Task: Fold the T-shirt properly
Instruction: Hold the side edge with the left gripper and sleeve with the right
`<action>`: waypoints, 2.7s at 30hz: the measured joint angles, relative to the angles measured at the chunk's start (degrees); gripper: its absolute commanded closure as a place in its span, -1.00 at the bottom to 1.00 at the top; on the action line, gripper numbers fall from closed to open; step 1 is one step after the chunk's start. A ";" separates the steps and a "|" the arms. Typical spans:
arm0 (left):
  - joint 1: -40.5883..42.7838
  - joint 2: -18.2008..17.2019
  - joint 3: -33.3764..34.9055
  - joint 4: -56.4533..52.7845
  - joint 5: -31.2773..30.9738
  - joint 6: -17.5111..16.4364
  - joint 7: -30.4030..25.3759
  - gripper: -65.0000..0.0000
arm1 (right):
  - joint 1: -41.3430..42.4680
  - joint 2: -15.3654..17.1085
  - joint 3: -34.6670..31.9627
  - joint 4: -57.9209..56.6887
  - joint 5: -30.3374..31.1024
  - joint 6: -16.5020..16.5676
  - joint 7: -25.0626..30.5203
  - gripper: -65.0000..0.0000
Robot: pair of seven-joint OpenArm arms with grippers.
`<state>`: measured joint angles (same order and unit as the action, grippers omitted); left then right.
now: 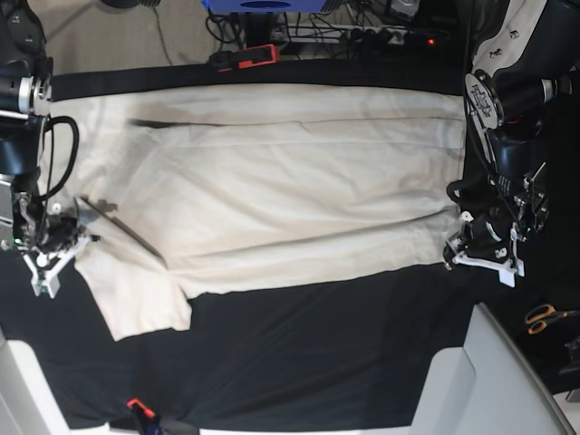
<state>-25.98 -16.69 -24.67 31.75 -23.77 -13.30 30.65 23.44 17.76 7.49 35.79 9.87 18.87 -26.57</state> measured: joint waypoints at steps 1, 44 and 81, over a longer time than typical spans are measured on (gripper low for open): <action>0.00 -0.02 0.00 0.00 0.00 0.00 0.00 0.15 | 0.00 0.00 0.00 0.00 0.00 0.00 0.00 1.00; 5.27 1.40 -0.09 5.66 -0.33 -0.61 -1.38 0.16 | 0.00 -0.66 0.00 0.00 -0.02 -0.02 -0.02 1.00; 1.22 4.13 -0.39 -0.37 -0.72 -0.48 -5.84 0.17 | 0.02 -0.63 0.00 0.00 0.00 -0.02 0.00 1.00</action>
<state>-24.75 -12.56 -25.06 31.38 -24.49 -13.78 24.82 23.46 17.12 7.49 35.79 9.87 18.85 -26.57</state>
